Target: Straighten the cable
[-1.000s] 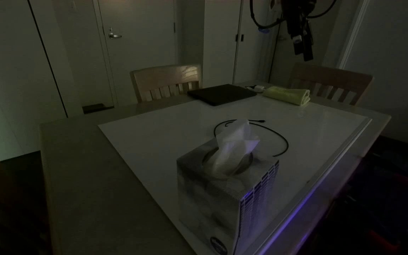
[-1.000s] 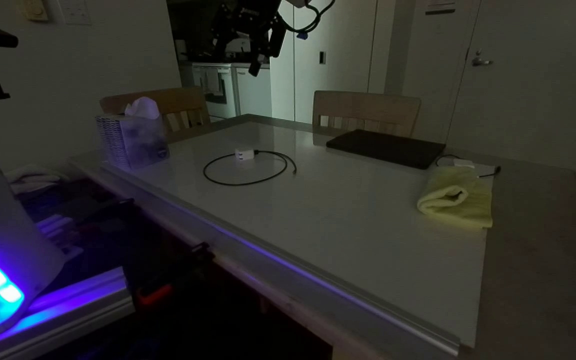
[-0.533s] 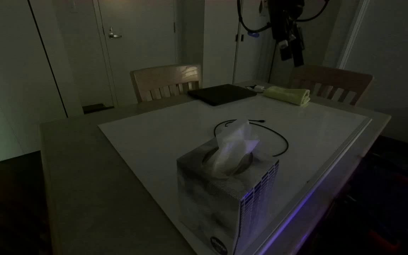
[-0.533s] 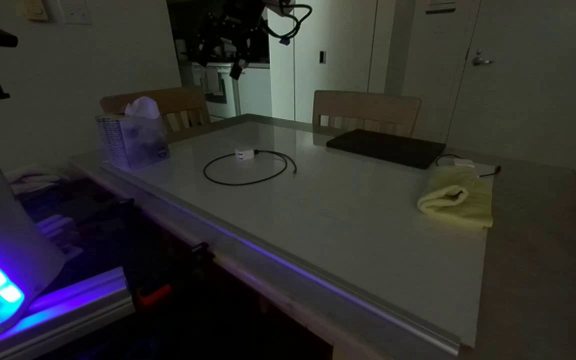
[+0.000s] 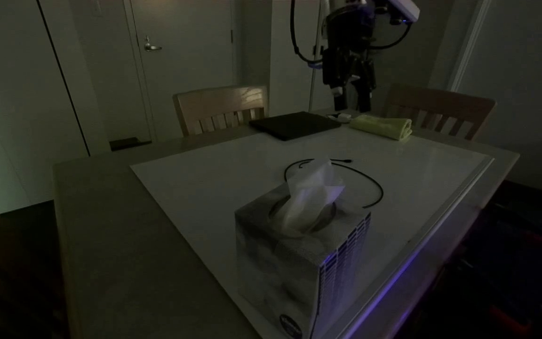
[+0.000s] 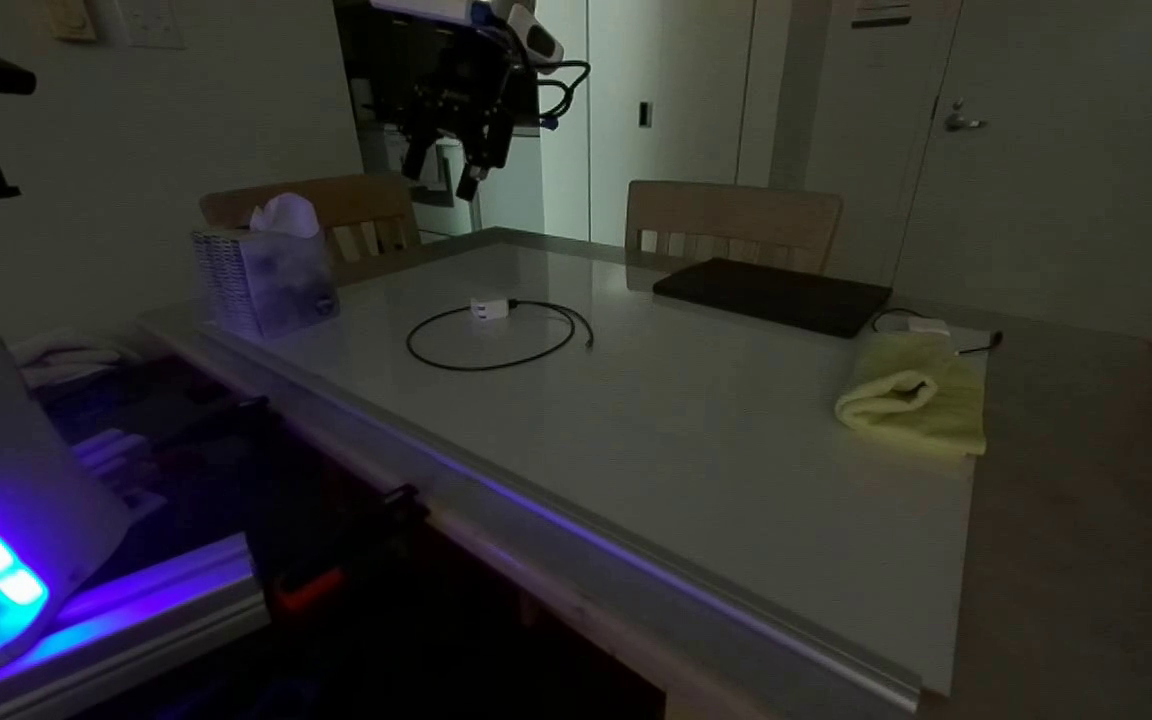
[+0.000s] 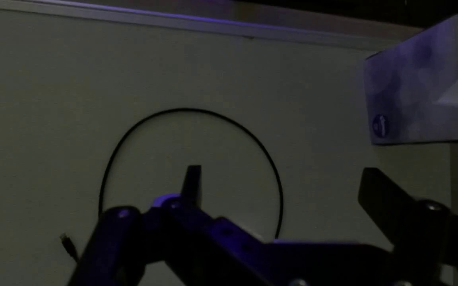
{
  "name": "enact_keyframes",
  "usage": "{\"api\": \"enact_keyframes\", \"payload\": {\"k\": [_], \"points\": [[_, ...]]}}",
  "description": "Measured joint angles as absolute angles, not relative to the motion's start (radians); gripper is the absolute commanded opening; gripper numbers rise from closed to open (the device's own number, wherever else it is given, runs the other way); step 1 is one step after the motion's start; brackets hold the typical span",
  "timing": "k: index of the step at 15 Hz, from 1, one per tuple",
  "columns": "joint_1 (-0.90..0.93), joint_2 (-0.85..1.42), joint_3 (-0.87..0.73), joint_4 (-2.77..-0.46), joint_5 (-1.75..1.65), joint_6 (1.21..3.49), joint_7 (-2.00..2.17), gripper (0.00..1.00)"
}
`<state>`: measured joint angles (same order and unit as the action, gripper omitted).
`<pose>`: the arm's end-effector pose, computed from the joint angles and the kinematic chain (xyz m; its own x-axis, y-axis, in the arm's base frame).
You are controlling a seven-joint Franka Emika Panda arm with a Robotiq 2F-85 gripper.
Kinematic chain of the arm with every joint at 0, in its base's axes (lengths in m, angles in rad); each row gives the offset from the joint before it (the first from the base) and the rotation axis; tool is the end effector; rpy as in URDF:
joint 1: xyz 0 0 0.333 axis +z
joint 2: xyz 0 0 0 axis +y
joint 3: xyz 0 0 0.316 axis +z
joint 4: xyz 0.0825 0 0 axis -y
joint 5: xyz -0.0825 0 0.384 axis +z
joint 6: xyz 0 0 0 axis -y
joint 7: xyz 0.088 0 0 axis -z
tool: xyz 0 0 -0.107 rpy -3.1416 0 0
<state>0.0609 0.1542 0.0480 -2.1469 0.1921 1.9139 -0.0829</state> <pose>0.5086 0.0692 0.3067 0.9217 0.1203 -0.3688 0.0559 -0.9820 -0.1806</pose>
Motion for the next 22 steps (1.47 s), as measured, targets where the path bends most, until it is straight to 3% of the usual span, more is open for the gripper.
{"api": "enact_keyframes", "payload": {"k": [10,22], "points": [[0.059,0.18,0.05,-2.258,0.344,2.404,-0.049,1.0],[0.08,0.216,0.056,-2.262,0.332,2.427,0.049,1.0]]}}
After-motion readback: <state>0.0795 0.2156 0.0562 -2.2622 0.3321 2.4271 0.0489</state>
